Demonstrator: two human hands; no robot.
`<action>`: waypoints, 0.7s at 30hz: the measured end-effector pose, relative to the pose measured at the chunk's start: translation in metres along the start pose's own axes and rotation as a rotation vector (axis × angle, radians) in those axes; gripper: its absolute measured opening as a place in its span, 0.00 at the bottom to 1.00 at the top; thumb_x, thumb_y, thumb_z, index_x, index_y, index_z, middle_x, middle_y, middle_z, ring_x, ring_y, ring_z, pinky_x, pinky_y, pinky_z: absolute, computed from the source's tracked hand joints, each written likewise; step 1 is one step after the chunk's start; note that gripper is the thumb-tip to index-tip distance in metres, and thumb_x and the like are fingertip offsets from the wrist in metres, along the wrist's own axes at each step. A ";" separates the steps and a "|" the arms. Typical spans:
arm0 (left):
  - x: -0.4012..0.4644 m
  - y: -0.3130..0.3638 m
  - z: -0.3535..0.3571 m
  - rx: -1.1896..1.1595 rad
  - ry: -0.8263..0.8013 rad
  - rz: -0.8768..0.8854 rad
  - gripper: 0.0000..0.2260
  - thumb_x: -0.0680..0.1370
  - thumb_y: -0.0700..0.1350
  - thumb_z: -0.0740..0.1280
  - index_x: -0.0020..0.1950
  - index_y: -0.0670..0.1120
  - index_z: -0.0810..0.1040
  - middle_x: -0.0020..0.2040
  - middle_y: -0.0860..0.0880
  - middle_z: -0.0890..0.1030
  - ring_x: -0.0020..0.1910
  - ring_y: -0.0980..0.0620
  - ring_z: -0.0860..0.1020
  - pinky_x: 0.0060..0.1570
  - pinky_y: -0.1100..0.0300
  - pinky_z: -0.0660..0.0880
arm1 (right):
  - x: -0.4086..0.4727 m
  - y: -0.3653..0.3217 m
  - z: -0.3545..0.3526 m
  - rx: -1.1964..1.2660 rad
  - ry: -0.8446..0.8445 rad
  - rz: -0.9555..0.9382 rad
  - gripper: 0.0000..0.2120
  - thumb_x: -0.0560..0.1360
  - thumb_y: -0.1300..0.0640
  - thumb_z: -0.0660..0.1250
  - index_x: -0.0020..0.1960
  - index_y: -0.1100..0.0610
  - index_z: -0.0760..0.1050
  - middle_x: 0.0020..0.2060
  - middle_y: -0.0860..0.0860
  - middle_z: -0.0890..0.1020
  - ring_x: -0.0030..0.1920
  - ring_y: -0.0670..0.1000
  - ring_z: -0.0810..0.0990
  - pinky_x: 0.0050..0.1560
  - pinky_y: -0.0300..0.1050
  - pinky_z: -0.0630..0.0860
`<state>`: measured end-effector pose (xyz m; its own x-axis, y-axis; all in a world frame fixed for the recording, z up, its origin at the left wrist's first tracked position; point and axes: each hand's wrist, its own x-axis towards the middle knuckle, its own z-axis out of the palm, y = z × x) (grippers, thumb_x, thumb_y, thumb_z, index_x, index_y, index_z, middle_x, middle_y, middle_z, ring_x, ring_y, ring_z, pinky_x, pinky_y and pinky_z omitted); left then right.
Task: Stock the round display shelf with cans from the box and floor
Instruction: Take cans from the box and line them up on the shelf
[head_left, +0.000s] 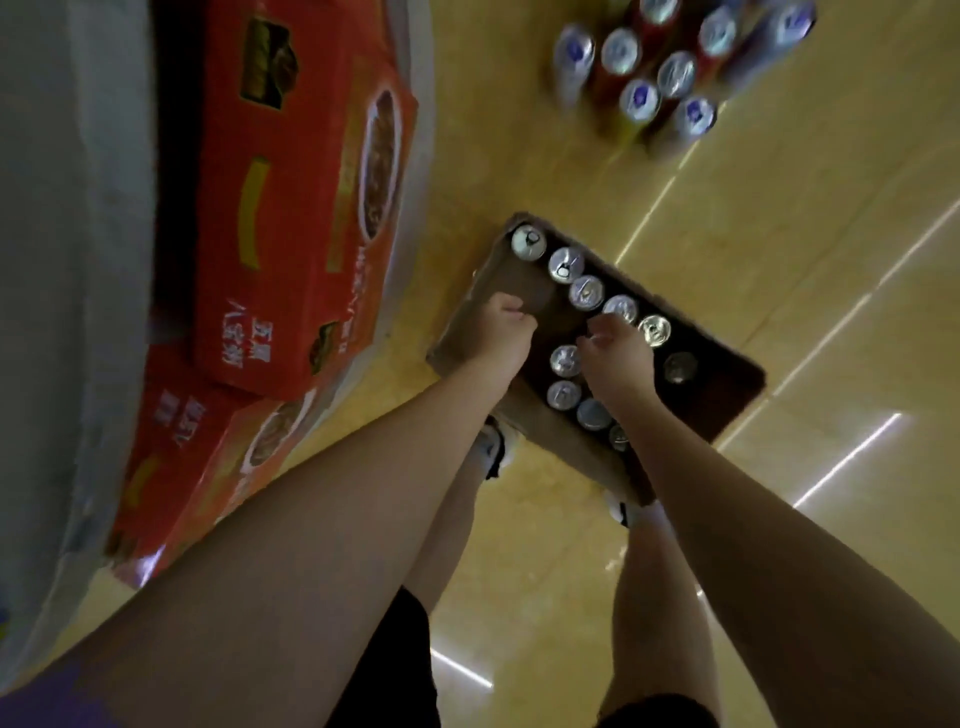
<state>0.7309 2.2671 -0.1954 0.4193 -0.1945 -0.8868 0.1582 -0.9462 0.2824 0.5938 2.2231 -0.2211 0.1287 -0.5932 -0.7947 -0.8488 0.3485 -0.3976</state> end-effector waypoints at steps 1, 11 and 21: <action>0.019 -0.006 0.007 -0.019 -0.015 -0.001 0.09 0.78 0.40 0.65 0.57 0.49 0.74 0.48 0.52 0.79 0.54 0.45 0.80 0.58 0.52 0.77 | 0.016 0.007 0.009 0.004 -0.001 0.002 0.13 0.75 0.59 0.64 0.59 0.59 0.77 0.52 0.56 0.82 0.54 0.57 0.79 0.45 0.40 0.67; 0.138 -0.020 0.051 0.527 -0.117 0.393 0.26 0.76 0.36 0.68 0.74 0.45 0.68 0.68 0.45 0.74 0.66 0.46 0.73 0.65 0.58 0.69 | 0.143 0.049 0.051 0.871 -0.017 0.362 0.16 0.76 0.66 0.63 0.64 0.64 0.74 0.53 0.56 0.80 0.51 0.54 0.80 0.45 0.46 0.82; 0.164 -0.015 0.094 0.617 0.137 0.472 0.24 0.73 0.51 0.71 0.68 0.56 0.69 0.54 0.49 0.82 0.51 0.45 0.80 0.47 0.50 0.79 | 0.152 0.062 0.072 1.112 -0.094 0.430 0.13 0.77 0.67 0.59 0.58 0.58 0.77 0.52 0.56 0.83 0.52 0.54 0.82 0.51 0.49 0.82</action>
<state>0.7131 2.2251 -0.3799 0.4315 -0.6154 -0.6596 -0.5714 -0.7522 0.3281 0.5975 2.2065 -0.3999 0.0190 -0.2349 -0.9718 0.0716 0.9698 -0.2330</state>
